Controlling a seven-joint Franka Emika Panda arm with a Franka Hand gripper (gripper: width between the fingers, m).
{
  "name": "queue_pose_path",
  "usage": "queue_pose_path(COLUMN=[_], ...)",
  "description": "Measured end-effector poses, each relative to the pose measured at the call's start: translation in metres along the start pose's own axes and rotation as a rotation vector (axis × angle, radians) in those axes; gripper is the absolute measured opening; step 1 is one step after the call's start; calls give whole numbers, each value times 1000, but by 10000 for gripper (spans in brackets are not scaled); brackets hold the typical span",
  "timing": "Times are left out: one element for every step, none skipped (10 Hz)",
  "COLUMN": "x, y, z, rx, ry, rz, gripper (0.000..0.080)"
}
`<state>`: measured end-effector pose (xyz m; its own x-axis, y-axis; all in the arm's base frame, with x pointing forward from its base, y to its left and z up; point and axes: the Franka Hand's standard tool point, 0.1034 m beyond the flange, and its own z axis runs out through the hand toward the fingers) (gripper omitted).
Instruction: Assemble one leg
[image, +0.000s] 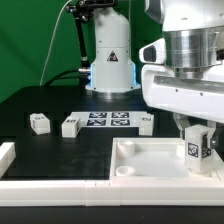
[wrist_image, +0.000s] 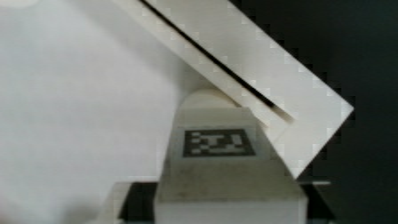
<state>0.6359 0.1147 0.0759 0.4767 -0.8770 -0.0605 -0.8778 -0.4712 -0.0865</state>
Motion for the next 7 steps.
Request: queue_pose_path(x=[0,0,-1,-2,-2,-2,-2], y=[0,0,0,-1,-1,-1,-1], z=[0,0,1,1,1,1,1], rx=[2,3,0,2,2,2,2], ry=[-5,-11,-19,-20,-20,-20,-20], rz=[56,93,169,198,191,181,138], gripper=[293,293,345,480,480,611,638])
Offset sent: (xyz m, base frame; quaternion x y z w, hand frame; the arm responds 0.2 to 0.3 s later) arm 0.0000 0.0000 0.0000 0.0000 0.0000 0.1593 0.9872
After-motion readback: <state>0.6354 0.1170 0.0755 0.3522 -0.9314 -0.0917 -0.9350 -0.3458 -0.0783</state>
